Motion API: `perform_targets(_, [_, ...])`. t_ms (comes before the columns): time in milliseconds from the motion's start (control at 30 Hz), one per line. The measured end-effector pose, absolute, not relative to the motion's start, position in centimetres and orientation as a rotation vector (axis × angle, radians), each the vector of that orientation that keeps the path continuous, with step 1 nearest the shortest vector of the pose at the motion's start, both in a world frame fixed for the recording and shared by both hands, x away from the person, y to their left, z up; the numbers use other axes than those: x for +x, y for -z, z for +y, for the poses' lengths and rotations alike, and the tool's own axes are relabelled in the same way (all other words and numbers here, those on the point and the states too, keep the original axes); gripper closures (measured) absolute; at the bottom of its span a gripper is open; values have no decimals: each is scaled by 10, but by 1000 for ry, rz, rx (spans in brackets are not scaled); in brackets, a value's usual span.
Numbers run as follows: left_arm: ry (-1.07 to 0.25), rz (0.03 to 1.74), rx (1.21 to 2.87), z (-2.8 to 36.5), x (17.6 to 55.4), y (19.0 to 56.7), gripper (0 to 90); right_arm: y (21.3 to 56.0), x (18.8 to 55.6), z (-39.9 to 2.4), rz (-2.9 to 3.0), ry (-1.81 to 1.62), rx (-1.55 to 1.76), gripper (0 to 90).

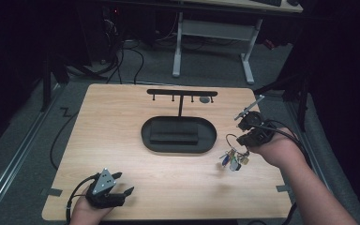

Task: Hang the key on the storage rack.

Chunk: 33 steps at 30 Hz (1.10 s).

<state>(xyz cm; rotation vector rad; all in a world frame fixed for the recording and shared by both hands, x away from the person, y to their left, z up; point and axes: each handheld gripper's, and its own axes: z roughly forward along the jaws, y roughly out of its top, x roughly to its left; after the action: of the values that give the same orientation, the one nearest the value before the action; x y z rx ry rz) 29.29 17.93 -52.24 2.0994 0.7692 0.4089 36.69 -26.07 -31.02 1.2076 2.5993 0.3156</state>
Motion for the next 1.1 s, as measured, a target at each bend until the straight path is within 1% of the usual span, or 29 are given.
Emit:
perform_targets(433, [-403, 769, 2098, 180, 293, 523, 296, 294, 391, -245, 2583, -345, 1182, 876])
perform_targets(800, [-401, 773, 2104, 182, 293, 523, 296, 291, 418, -231, 2568, -350, 1201, 876])
perform_targets(1100, [-403, 771, 2105, 181, 293, 524, 296, 291, 438, -230, 2562, -382, 1203, 876])
